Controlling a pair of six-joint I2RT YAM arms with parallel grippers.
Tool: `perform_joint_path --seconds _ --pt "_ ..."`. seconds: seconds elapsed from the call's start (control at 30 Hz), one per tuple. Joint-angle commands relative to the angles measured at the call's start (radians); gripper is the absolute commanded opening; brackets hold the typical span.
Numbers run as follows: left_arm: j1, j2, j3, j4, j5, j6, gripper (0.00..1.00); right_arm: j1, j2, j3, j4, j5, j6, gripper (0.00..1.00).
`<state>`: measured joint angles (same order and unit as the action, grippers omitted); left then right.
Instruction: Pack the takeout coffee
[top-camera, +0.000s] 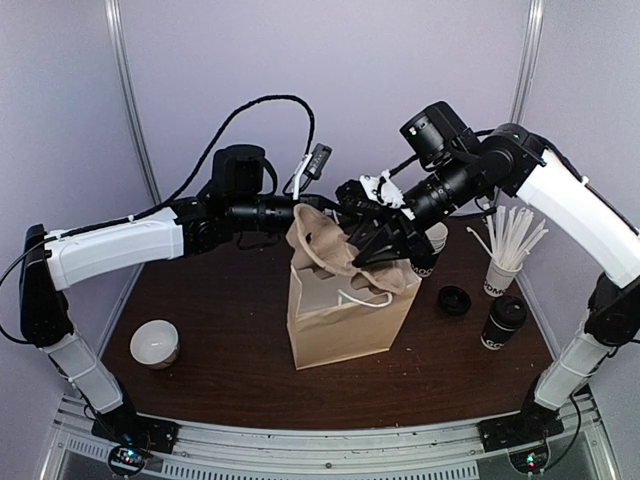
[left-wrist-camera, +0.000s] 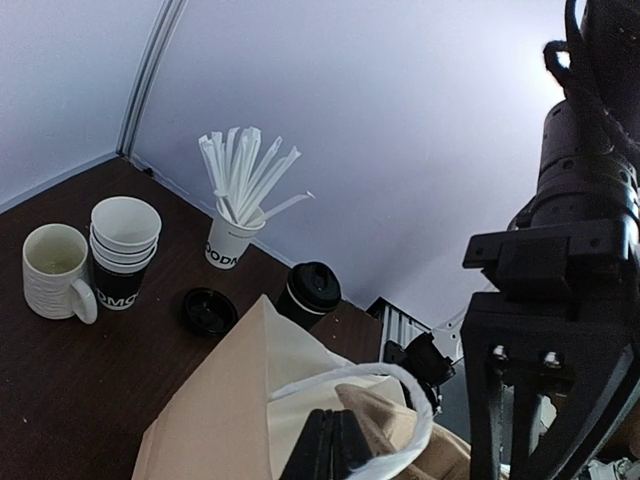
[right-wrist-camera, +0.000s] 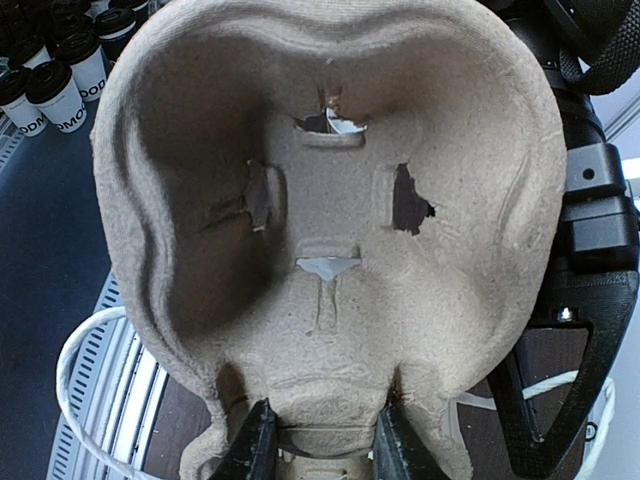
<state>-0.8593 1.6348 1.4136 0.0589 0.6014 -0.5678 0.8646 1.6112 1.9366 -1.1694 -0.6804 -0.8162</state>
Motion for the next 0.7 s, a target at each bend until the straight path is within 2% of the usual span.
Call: perform_joint_path --seconds 0.0,0.67 --pt "0.001 -0.023 0.033 0.034 0.031 -0.006 0.0 0.004 0.005 -0.004 0.03 -0.038 -0.023 0.26" --pt "0.006 -0.027 0.065 -0.037 0.039 0.043 0.0 -0.008 -0.022 -0.143 0.028 0.048 -0.093 0.23"
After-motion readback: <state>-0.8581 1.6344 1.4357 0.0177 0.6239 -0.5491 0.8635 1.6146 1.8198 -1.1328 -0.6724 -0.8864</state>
